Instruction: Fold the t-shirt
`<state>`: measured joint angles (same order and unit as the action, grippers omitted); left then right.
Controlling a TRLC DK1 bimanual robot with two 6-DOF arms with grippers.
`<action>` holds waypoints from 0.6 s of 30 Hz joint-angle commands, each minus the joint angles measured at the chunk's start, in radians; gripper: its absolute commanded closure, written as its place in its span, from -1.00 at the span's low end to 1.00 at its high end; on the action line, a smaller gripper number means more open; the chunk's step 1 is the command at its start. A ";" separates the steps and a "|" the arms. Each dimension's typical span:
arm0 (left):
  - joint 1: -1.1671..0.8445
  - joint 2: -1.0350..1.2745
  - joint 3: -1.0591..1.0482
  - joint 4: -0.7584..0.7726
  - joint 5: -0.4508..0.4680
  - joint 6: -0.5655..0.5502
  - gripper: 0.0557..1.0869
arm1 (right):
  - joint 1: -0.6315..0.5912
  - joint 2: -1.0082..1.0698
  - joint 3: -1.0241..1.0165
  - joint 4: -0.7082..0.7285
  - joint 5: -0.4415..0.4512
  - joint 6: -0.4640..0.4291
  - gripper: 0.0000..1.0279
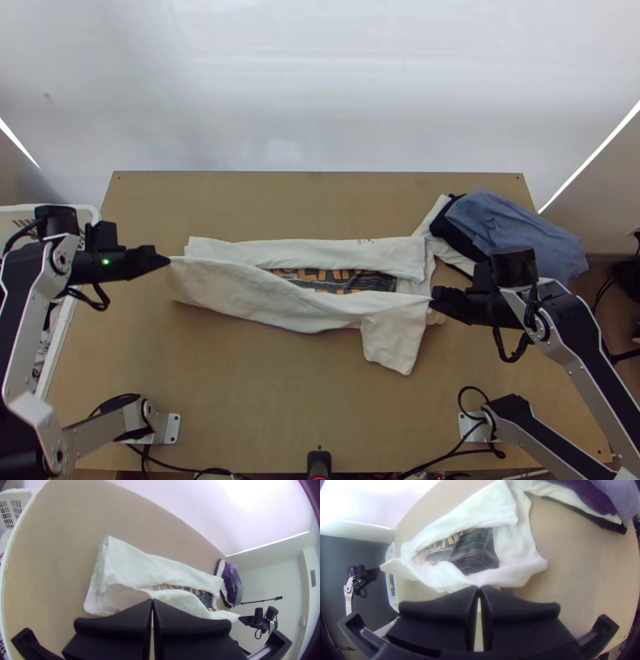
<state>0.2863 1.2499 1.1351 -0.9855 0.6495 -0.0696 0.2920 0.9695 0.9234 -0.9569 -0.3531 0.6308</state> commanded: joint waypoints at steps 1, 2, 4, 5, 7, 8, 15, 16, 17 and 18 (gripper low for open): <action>-0.105 -0.138 -0.063 -0.116 0.053 -0.018 0.93 | -0.005 -0.012 0.022 -0.079 -0.020 0.003 0.94; -0.144 -0.156 -0.077 -0.177 0.053 0.039 0.93 | 0.004 -0.026 0.014 -0.095 -0.020 0.004 0.94; -0.176 -0.204 -0.123 -0.223 0.056 0.096 0.93 | 0.032 -0.074 -0.008 -0.102 -0.018 0.001 0.94; -0.216 -0.231 -0.150 -0.245 0.056 0.114 0.93 | 0.042 -0.107 -0.023 -0.100 -0.018 -0.003 0.94; -0.246 -0.290 -0.205 -0.271 0.058 0.188 0.93 | 0.075 -0.206 -0.057 -0.085 -0.018 -0.029 0.94; -0.248 -0.322 -0.235 -0.278 0.059 0.218 0.93 | 0.101 -0.265 -0.077 -0.054 -0.018 -0.033 0.94; -0.245 -0.391 -0.360 -0.317 0.075 0.341 0.93 | 0.334 -0.483 -0.146 -0.054 0.095 -0.017 0.94; -0.245 -0.389 -0.365 -0.314 0.075 0.341 0.93 | 0.335 -0.496 -0.150 -0.062 0.103 -0.014 0.94; -0.243 -0.386 -0.367 -0.303 0.075 0.340 0.93 | 0.334 -0.500 -0.152 -0.072 0.106 -0.011 0.94; -0.240 -0.380 -0.367 -0.285 0.075 0.333 0.93 | 0.331 -0.502 -0.150 -0.085 0.109 -0.006 0.94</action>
<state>0.0574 0.9066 0.8394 -1.2739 0.7185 0.2142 0.5312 0.5911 0.8154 -1.0096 -0.3008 0.6121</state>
